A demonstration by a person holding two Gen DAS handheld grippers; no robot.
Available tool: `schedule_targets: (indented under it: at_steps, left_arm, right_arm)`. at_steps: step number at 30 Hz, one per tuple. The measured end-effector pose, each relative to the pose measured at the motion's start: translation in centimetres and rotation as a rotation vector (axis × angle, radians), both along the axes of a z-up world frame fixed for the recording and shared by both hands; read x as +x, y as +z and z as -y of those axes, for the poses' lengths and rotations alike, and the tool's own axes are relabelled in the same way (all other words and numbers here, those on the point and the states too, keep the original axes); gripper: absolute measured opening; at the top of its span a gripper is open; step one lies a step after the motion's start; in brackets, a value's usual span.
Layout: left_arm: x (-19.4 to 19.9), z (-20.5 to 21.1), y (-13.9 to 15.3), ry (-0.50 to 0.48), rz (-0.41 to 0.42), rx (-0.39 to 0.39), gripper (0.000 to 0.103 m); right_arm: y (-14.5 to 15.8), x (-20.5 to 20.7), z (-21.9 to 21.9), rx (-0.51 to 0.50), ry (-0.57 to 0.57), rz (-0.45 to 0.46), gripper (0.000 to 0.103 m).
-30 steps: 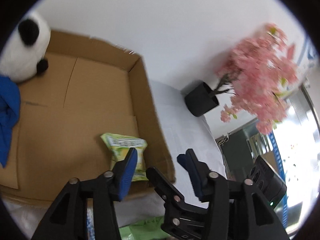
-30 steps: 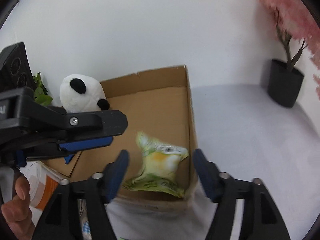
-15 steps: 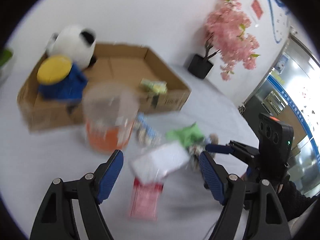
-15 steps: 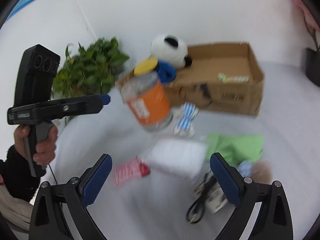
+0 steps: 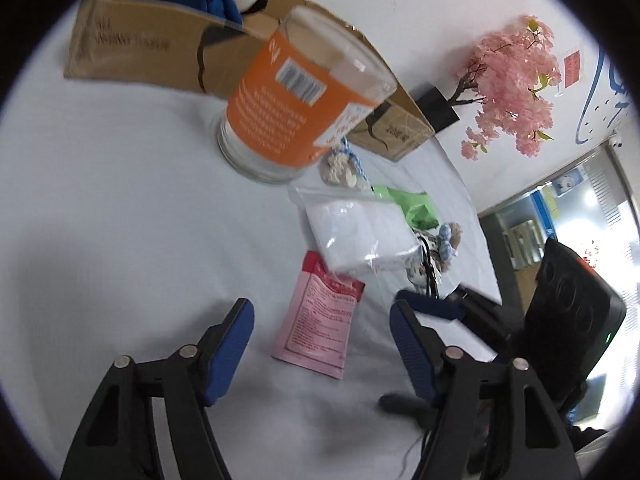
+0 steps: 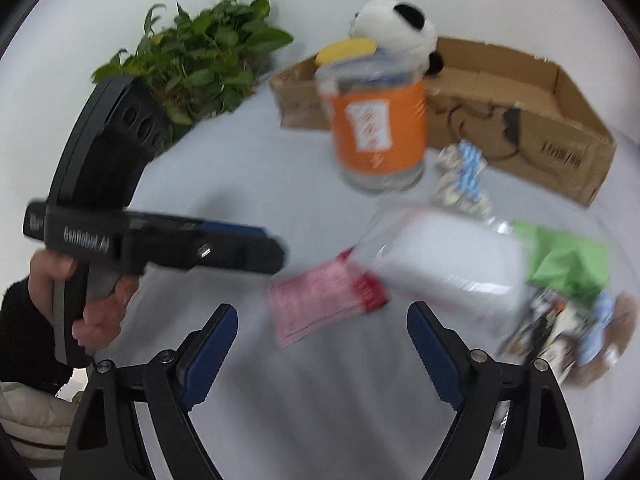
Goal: Organize soft objects
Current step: 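Move the right gripper over the pink sachet on the table, then close the right gripper on the pink sachet and lift it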
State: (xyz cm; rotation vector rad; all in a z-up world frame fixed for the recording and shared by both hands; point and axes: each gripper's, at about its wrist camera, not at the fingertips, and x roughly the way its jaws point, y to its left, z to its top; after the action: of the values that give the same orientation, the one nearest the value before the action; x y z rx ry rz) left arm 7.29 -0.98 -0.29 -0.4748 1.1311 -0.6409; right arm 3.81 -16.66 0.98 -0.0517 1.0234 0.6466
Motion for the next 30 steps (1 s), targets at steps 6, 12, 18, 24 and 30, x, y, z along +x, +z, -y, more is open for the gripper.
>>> schedule_targets:
  at_steps: [6,12,18,24,30]
  left_arm:
    - [0.6,0.5,-1.4,-0.034,-0.073,-0.073,0.039]
    - [0.4,1.3,-1.9,-0.072,-0.111,-0.068,0.018]
    - [-0.6,1.5,-1.7,-0.077,-0.108,-0.083,0.007]
    - [-1.7,2.1,-1.4,-0.086,-0.106,-0.063,0.006]
    - [-1.7,0.7,0.1,-0.007,-0.040,0.022,0.025]
  right_arm:
    - [-2.1,-1.7,-2.6,-0.049,-0.122,-0.016,0.083]
    - [-2.1,-2.4,-3.6,-0.093,-0.224,0.042,0.061]
    - [-2.2,-2.6,-3.0,-0.110,-0.295,0.063,0.035]
    - [-2.0,-4.8,-1.8,-0.063,-0.279,0.052,0.016]
    - [-2.1,-5.6,-0.8,-0.038,-0.299,0.045,0.009]
